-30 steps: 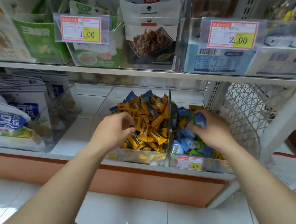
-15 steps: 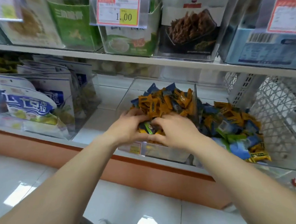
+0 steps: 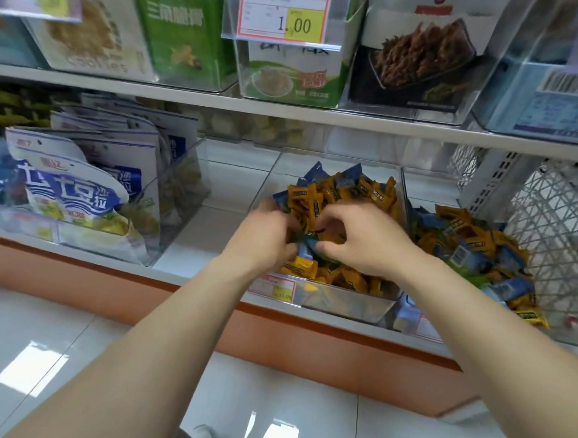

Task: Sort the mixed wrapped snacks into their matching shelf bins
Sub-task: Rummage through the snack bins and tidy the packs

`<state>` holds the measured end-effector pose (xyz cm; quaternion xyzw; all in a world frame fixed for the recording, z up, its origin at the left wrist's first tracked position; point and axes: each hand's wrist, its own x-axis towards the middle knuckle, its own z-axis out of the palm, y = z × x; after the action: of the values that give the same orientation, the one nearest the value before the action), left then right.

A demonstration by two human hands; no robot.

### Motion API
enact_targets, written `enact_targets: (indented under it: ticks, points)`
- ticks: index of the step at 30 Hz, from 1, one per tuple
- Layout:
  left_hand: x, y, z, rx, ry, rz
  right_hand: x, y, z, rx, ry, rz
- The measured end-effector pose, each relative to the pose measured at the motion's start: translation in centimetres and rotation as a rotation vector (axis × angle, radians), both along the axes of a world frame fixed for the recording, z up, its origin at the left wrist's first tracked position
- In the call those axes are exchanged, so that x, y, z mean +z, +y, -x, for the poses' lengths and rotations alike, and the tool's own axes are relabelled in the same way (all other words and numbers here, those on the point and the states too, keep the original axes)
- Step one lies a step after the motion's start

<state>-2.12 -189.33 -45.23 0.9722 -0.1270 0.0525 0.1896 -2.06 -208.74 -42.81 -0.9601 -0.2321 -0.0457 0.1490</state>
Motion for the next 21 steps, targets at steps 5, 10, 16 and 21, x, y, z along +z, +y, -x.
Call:
enact_targets:
  ticks: [5,10,16,21]
  points:
    - [-0.6,-0.7,0.0,-0.013,0.097,-0.016,-2.0,0.9,-0.5,-0.018,0.037,0.264]
    - [-1.0,-1.2,-0.2,0.024,0.238,-0.082,-1.6,0.0,-0.6,-0.085,0.054,0.091]
    - [-1.1,-1.1,-0.5,0.011,0.191,-0.015,-0.3,-3.3,0.4,-0.187,-0.001,-0.287]
    - [-1.0,-1.9,-0.3,0.031,0.171,-0.076,0.0,-6.1,1.7,-0.243,-0.033,-0.375]
